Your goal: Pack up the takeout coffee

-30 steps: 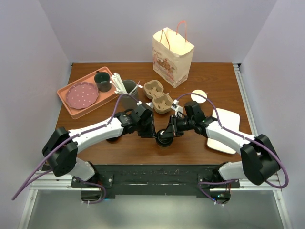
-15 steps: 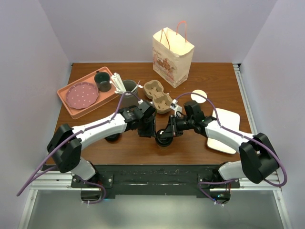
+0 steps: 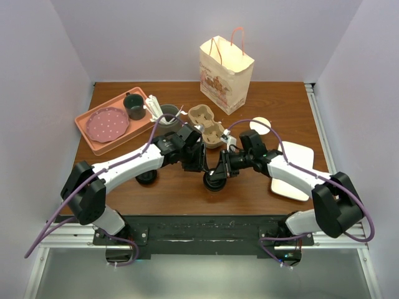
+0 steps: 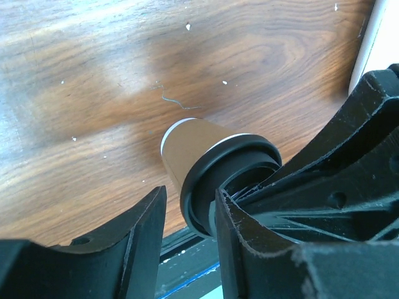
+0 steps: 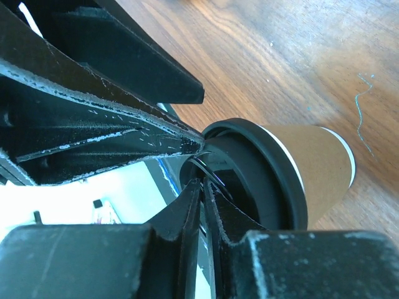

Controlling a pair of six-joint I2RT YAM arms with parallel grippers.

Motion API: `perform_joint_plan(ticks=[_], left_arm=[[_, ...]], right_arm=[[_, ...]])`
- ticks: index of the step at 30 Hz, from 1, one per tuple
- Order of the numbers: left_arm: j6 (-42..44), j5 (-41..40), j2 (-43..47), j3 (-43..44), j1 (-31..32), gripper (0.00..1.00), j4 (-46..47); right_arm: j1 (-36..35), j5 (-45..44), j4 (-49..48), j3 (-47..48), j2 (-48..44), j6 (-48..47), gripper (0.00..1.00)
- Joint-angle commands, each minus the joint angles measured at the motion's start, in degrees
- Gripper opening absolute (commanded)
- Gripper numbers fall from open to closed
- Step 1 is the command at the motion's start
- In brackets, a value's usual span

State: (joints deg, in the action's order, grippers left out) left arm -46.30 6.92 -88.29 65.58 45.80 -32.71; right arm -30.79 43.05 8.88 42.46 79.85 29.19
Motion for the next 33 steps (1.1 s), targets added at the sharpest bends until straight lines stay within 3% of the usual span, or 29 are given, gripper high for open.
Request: perform_joint_plan(ticks=[1,11,14,19,25,28,33], left_arm=[[2.2,0.4,0.7,1.6,-0.1,0.43,0.9],[0.6,0.7,0.5,-0.5,0.0,0.42,0.4],[0.1,0.8,1.2,-1.5,0.2,0.42,1.2],[-1.0,0.2,1.9,-2.3,0.4,0.42,1.0],[-0.9,-2.2,2.4,0.7,0.2,0.43,0.9],[0.7,-2.1,-0.5,4.5,0.1,0.43,1.2],[4.6,-4.3,-7.4,14.9,0.0,0.45,-0.8]], right_arm=[[-0.2,-11.5,13.3,1.7,2.2,-6.6,0.20],[0.2,-13.3,25.1,21.0,0.9,-6.3,0.49],[0.2,-13.9,26.9,23.1,-0.5,-5.1,0.53],[0.3,-14.9,27.9,23.3,-3.1,-3.7,0.51],[0.7,-26.1,33.7,26.4,-6.0,-1.2,0.48],[1.9,-34.4,37.9,27.2,-6.6,0.5,0.47],[4.7,-34.9,37.4,22.1,-10.0,6.0,0.47]])
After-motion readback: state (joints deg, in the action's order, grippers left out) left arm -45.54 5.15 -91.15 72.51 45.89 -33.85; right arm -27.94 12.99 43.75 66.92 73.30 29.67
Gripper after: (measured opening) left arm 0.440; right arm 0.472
